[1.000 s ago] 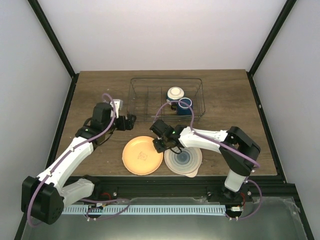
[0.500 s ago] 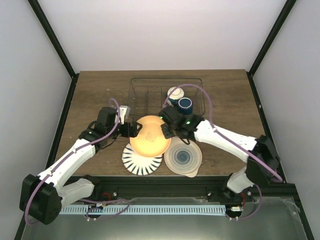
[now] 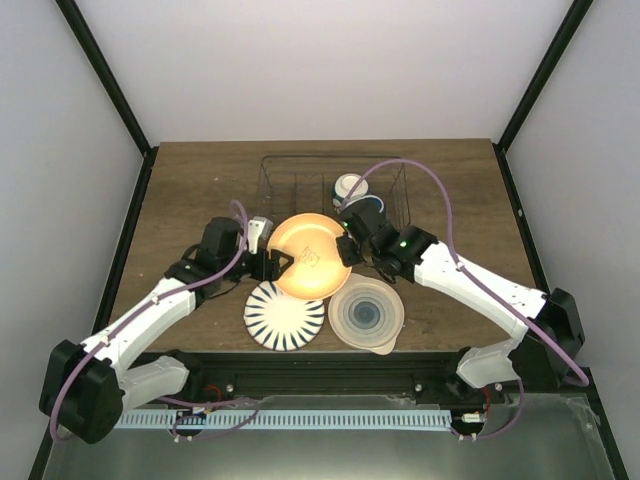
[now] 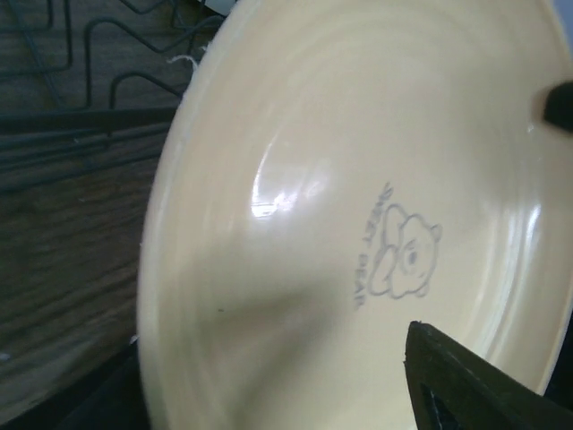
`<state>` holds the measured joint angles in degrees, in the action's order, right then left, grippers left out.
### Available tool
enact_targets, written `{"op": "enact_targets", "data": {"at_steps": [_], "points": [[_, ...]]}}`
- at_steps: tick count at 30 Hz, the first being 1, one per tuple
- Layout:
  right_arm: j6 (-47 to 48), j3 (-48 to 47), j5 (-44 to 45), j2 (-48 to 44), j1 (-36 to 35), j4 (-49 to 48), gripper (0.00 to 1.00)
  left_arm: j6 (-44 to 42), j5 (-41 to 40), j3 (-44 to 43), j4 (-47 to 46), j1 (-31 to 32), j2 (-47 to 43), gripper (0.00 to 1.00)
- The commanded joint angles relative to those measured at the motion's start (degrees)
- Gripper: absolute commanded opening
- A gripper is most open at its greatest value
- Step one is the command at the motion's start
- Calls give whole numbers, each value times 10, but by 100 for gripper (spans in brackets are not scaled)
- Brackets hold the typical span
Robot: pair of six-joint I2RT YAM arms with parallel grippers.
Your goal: Load the mixed dishes into the dish rack
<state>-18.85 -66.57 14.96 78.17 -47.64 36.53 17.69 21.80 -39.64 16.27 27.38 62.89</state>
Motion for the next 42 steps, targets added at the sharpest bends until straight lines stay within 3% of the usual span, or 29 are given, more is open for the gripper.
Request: {"op": "enact_targets", "data": {"at_steps": [1, 5, 13, 17, 22, 24, 26, 29, 32, 36, 42], "points": [[5, 1, 5, -7, 2, -29, 1, 12, 53, 7, -44, 3, 0, 61], [7, 15, 8, -21, 8, -42, 1, 20, 72, 14, -58, 4, -2, 43], [20, 35, -12, -35, 21, -68, 3, 32, 107, 31, -92, 5, -7, 23], [22, 59, -28, -39, 21, -95, 5, 35, 110, 44, -118, 5, -34, 0], [22, 75, -42, -44, 25, -114, 8, 45, 107, 67, -151, 5, -62, 0], [22, 77, -40, -44, 25, -113, 14, 46, 105, 68, -151, 5, -64, 0], [22, 79, -39, -46, 27, -112, 24, 45, 101, 68, -150, 5, -65, 0], [20, 90, -53, -64, 38, -116, 48, 43, 93, 70, -151, 5, -69, 0], [27, 127, -124, -105, 74, -145, 64, 38, 89, 73, -155, 5, -76, 0], [47, 191, -244, -163, 150, -183, 68, 31, 90, 69, -156, 5, -87, 0], [55, 226, -358, -155, 162, -236, 65, 27, 111, 66, -178, 5, -81, 0]]}}
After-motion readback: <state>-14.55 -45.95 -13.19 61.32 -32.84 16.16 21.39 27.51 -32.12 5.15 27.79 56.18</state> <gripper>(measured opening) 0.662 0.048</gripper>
